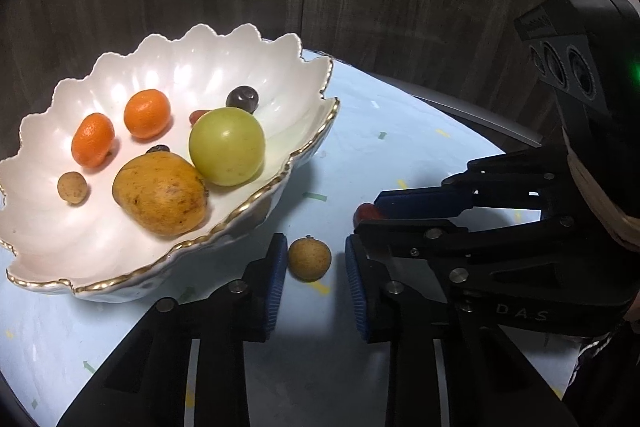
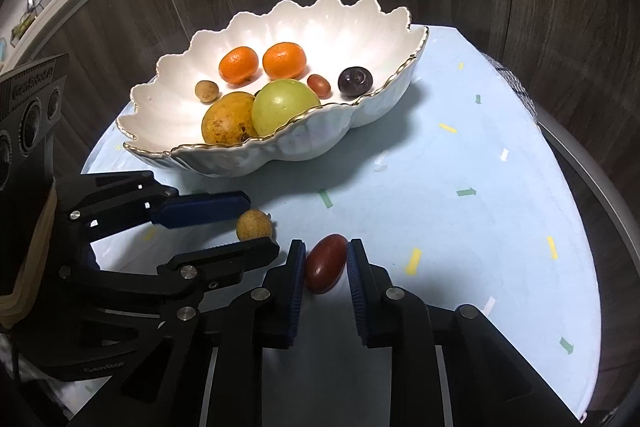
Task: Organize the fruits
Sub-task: 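Lower the right tool onto the red date while the left tool approaches the brown fruit, then close the left tool on the small brown fruit while the right tool holds the date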
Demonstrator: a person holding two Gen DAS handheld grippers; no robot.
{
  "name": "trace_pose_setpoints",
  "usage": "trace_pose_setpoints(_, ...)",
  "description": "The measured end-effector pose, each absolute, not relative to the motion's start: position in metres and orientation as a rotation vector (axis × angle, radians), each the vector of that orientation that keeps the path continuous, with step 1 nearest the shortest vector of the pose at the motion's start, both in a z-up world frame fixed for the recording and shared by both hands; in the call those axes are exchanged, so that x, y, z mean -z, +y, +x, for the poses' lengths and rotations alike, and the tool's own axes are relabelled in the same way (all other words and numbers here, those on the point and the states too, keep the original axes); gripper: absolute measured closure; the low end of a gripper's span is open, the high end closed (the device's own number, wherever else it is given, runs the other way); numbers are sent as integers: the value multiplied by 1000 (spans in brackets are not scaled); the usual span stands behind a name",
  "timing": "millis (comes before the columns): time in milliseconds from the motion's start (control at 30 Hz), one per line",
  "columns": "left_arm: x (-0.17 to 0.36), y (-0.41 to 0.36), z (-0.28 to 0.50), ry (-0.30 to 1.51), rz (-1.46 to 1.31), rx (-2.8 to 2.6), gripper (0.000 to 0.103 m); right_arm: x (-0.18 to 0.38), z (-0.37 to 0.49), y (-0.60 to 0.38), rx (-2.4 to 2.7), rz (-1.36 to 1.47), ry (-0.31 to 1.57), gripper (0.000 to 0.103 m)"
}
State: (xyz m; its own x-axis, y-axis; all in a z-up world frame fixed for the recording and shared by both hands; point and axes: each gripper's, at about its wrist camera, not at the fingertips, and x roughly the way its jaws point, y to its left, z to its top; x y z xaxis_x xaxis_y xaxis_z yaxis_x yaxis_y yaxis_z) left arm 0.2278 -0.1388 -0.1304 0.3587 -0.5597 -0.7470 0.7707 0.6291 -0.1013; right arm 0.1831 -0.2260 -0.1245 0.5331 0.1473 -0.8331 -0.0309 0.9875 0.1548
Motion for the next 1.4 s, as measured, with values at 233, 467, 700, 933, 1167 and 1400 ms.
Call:
trace_pose_setpoints(233, 129, -141, 223, 818, 310, 862, 80, 127, 185, -223, -112, 136, 1015, 78)
trace_pose_setpoints(467, 129, -143, 222, 815, 313, 850, 82, 129, 186, -223, -123, 136, 1027, 80)
trace_pose_setpoints(700, 125, -140, 217, 814, 319, 834, 83, 126, 184, -221, -129, 134, 1024, 81)
trace_pose_setpoints(933, 118, -143, 210, 804, 332, 822, 97, 111, 175, -217, -136, 121, 993, 81)
trace_pose_setpoints(1167, 112, -139, 203, 798, 336, 802, 96, 101, 170, -218, -135, 117, 967, 81)
trace_pose_setpoints(1400, 109, -136, 205, 770, 333, 774, 68, 98, 168, -222, -121, 122, 964, 81)
